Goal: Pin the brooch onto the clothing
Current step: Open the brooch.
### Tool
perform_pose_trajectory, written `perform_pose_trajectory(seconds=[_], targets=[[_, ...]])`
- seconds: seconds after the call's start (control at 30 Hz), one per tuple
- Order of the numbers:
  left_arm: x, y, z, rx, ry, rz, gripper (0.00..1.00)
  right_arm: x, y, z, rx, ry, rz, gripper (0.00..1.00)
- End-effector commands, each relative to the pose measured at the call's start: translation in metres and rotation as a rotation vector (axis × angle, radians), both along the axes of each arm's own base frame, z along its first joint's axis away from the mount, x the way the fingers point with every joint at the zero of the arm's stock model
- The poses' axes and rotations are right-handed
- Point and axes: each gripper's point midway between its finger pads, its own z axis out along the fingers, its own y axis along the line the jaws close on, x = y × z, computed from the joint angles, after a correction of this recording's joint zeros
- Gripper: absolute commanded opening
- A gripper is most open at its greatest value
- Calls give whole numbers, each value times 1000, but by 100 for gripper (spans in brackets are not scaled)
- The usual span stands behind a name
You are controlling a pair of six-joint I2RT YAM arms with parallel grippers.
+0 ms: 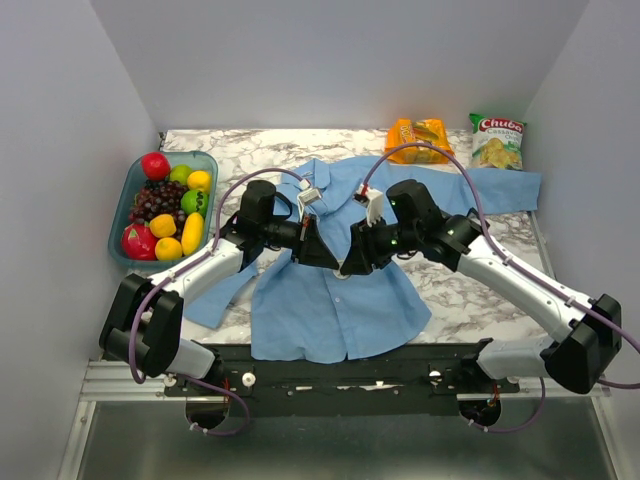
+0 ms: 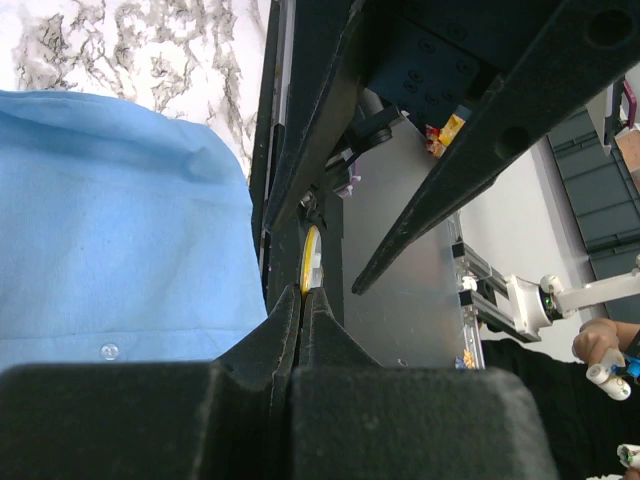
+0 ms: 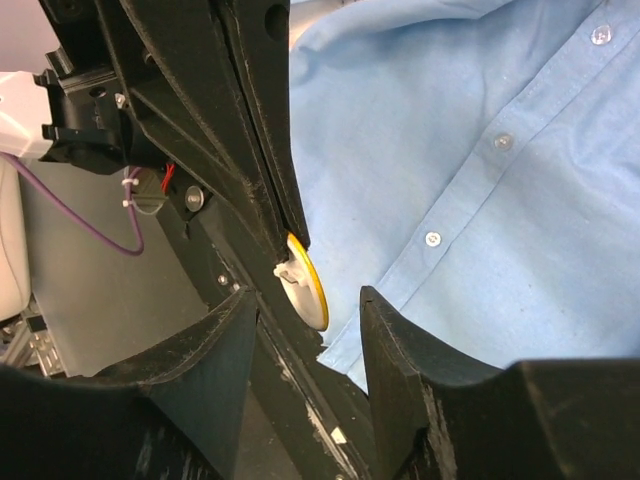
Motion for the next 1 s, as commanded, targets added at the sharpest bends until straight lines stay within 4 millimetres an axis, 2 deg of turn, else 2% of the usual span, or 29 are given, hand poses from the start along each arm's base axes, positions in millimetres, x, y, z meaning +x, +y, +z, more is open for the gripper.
perform_pose_trajectory(seconds=[0.0, 0.2, 0.3, 0.83, 0.97], targets=[[0, 0, 8, -14, -41, 3, 0, 1, 8, -3, 21, -14, 27, 51], [1, -1, 9, -14, -41, 3, 0, 3, 11, -4, 24, -10, 28, 36], [0, -1, 8, -14, -38, 2, 0, 3, 10, -5, 19, -10, 23, 32], [0, -1, 10, -20, -36, 4, 0, 14, -3, -23, -101, -36, -54, 24], [1, -2, 10, -26, -37, 3, 0, 12, 1, -24, -116, -52, -48, 23]])
